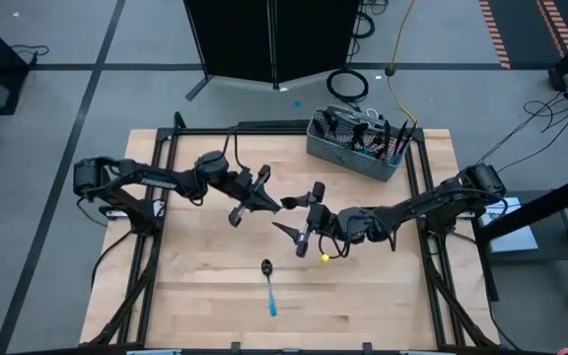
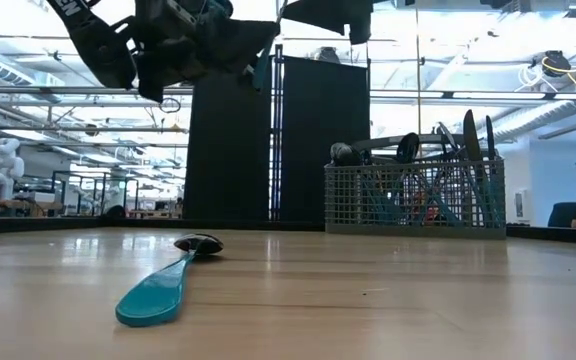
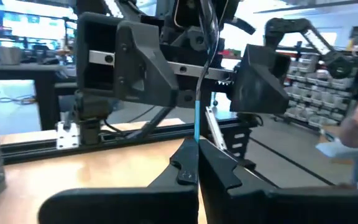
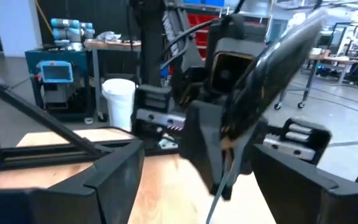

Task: Sort silverware
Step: Put the blue spoon into the left of the blue utensil organizer

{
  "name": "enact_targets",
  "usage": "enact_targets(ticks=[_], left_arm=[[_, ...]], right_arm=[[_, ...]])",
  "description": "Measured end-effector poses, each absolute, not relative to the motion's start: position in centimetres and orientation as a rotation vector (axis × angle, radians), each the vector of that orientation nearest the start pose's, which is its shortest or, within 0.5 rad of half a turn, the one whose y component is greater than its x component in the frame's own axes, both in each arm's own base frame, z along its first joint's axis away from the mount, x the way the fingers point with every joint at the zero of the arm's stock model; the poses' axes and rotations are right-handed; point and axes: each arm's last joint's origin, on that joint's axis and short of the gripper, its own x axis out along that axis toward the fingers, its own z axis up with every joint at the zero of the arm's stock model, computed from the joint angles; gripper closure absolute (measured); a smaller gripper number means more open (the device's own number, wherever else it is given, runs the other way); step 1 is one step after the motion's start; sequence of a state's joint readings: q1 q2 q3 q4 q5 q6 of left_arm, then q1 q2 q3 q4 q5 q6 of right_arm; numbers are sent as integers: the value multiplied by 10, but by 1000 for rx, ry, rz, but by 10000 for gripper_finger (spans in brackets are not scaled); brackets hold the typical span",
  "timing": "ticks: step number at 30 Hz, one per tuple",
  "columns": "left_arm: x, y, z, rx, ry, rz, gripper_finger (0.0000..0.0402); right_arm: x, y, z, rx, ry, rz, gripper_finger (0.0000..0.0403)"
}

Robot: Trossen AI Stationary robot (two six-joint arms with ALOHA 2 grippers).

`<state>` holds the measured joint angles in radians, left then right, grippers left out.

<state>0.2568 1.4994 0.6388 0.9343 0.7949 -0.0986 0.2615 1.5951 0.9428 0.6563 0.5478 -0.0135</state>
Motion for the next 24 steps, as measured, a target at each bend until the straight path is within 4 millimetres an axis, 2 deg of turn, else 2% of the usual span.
enact_targets(ticks=[6,11,16,22,24], left_arm=[[292,50,227,-52,-44,-504,402],[292,50,227,-52,-44,-503,401],[292,50,227,-53,-44,-503,402],[292,50,227,-54,-44,-498,402],[292,50,227,-59,-43,-499,401]], right_arm=[[343,71,268,-21,-12,-302,133],[343,72,268,-23,-12,-300,177],[342,70,268,-22,-13,-353,256],[342,69,268,-41,-7,-385,384],[342,70,268,-53,-4,-383,394]])
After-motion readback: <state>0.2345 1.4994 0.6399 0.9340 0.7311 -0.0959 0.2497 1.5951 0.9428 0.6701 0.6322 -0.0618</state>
